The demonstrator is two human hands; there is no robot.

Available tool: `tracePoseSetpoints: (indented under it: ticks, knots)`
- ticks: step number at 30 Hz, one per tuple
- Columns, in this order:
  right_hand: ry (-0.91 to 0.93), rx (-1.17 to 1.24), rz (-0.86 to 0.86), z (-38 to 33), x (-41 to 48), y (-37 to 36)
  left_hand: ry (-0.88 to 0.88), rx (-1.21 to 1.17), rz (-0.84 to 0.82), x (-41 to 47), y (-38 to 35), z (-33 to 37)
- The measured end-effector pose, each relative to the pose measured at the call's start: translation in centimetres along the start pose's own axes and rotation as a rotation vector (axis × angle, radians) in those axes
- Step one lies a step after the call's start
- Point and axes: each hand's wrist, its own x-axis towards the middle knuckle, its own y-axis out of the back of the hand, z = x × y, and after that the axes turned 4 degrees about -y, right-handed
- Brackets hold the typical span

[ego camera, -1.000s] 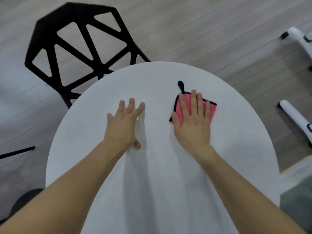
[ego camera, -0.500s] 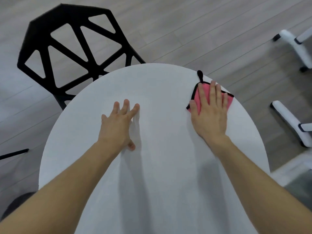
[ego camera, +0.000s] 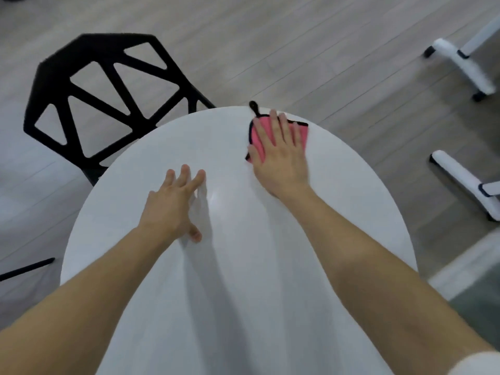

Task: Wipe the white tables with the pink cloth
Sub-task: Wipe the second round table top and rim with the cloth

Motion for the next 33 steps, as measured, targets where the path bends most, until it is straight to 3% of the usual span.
tracePoseSetpoints:
  ticks: [4, 7, 12, 16, 18, 21, 25, 28, 33]
  knots:
    - [-0.221, -0.085, -0.038, 9.4, -12.2, 3.7, -0.021, 0.091, 0.0, 0.0, 0.5, 0.3]
    - [-0.33, -0.129, -0.042, 8.7, -13.2, 3.9, -0.021, 0.185, 0.01, 0.1, 0.3, 0.8]
    - [-0.126, -0.041, -0.045, -0.3, -0.4, 1.2, -0.182, 0.479, 0.129, -2.9, -1.6, 6.5]
    - [0.047, -0.043, -0.073, -1.3, 3.3, 0.5, -0.303, 0.419, 0.088, -4.1, -3.2, 10.7]
    - [0.064, -0.016, -0.038, 2.8, 0.5, 1.1, -0.381, 0.42, 0.054, -3.4, -3.1, 11.6]
    - [-0.08, -0.004, 0.015, 10.1, -8.9, 3.1, -0.422, 0.387, 0.009, -3.1, -2.7, 12.2]
    - [-0.194, -0.098, -0.057, 14.5, -20.2, 6.0, -0.406, 0.35, 0.003, -3.3, -2.5, 12.5]
    - [-0.222, -0.08, -0.009, 12.6, -16.3, 5.0, -0.419, 0.369, 0.023, -3.0, -2.7, 12.5]
    - [-0.029, -0.047, -0.024, 5.9, -1.2, 2.4, -0.421, 0.39, 0.042, -2.7, -3.2, 11.9]
